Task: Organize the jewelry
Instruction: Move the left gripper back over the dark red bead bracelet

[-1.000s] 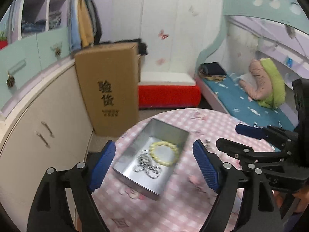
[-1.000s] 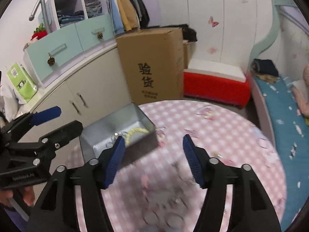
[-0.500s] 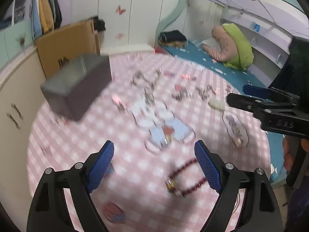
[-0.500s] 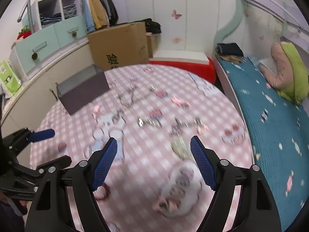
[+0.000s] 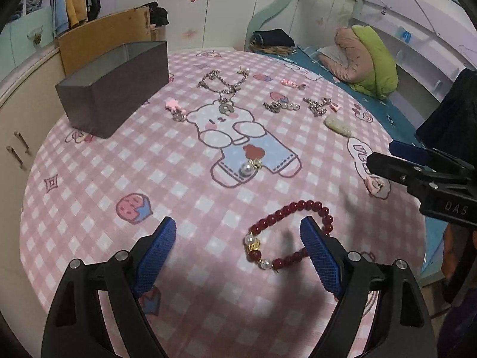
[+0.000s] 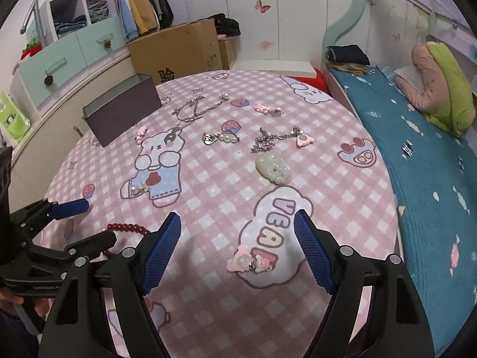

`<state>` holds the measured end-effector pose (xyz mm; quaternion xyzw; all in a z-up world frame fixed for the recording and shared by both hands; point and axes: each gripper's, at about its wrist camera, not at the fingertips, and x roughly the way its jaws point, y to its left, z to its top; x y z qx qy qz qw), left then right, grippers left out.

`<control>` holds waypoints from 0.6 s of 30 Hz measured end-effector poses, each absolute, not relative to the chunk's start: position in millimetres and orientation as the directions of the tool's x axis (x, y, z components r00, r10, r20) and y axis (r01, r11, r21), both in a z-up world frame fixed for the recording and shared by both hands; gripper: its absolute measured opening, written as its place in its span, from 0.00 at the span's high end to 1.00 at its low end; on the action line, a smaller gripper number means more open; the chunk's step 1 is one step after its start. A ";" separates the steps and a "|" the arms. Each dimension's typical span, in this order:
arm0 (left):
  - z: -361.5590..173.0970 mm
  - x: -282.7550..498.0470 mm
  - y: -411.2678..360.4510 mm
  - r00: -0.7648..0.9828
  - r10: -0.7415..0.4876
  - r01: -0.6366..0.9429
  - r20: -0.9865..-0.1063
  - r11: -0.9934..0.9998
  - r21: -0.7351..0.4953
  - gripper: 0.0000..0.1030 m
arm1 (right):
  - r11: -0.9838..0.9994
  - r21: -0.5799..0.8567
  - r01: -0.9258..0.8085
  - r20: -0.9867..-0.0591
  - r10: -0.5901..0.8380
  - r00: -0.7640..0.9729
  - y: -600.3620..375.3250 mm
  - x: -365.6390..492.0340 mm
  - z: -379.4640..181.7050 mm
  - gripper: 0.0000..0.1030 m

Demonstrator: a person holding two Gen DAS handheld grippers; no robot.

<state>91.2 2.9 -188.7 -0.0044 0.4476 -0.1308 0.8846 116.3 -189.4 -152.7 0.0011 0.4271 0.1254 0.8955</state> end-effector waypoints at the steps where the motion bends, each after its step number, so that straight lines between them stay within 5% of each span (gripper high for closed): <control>1: -189.5 90.4 2.6 0.570 -0.228 0.226 -0.789 0.967 -0.116 0.20 | 0.969 0.110 -0.220 -0.766 0.224 0.602 -190.3 116.8 -153.2 0.26; 11: -194.3 88.2 -2.2 0.609 -0.146 0.242 -0.779 0.970 0.007 0.46 | 0.969 0.117 -0.216 -0.768 0.226 0.599 -192.5 118.5 -154.2 0.23; 14: -193.4 86.0 -7.2 0.616 -0.164 0.275 -0.770 0.961 0.015 0.68 | 0.969 0.123 -0.215 -0.768 0.230 0.597 -192.7 119.1 -154.6 0.23; 15: -193.1 86.0 -8.9 0.622 -0.161 0.277 -0.766 0.961 0.023 0.86 | 0.969 0.125 -0.214 -0.768 0.231 0.598 -193.0 119.2 -154.5 0.23; 16: -193.0 87.0 -9.2 0.629 -0.144 0.266 -0.764 0.963 0.037 0.94 | 0.969 0.126 -0.214 -0.767 0.232 0.598 -193.4 119.5 -154.4 0.23; 18: -192.9 89.5 -5.5 0.632 -0.149 0.250 -0.760 0.968 0.018 0.94 | 0.969 0.129 -0.212 -0.766 0.233 0.599 -194.0 119.9 -154.3 0.23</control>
